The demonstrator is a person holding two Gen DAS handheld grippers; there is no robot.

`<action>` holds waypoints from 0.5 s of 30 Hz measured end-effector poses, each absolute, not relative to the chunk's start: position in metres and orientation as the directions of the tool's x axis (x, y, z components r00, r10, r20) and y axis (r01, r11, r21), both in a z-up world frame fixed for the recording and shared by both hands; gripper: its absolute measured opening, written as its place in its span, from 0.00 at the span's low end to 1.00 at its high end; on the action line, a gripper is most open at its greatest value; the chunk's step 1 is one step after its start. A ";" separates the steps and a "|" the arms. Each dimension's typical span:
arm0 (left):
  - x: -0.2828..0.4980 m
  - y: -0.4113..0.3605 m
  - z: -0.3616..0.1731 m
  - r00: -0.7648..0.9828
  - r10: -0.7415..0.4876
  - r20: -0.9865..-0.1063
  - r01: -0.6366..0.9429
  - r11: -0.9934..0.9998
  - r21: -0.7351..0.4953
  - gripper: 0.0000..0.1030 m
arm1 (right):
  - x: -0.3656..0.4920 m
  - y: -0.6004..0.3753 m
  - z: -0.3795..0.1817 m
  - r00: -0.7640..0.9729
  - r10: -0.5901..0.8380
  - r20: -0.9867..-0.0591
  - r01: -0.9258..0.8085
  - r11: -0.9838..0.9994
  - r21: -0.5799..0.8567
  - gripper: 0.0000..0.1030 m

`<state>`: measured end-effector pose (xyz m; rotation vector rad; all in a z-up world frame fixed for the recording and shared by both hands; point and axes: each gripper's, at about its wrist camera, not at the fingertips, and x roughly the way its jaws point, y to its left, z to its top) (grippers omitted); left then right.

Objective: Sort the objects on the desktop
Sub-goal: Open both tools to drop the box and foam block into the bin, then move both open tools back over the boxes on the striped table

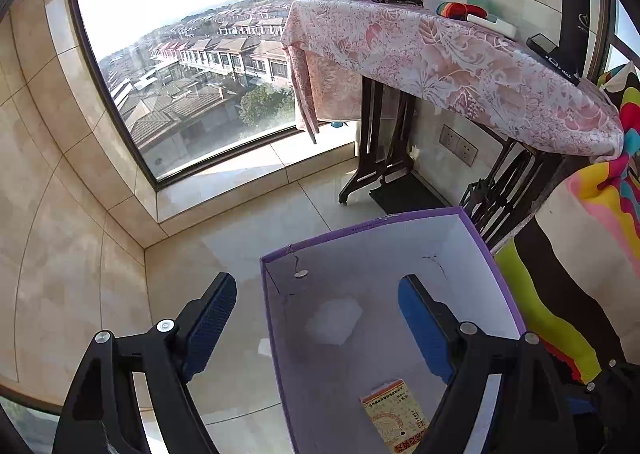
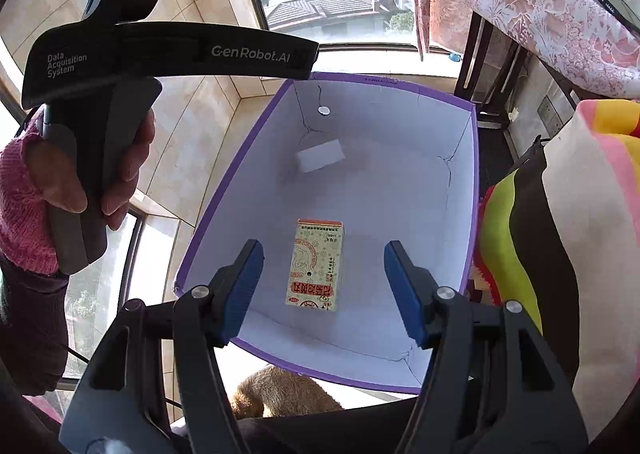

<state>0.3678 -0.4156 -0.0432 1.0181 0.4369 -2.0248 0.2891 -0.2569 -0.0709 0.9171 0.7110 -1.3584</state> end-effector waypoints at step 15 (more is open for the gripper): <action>0.198 -0.234 0.011 -0.679 -0.070 -0.731 0.250 -0.958 -0.141 0.81 | 0.132 -0.048 0.026 -0.378 -0.611 -0.696 0.809 -0.583 0.072 0.75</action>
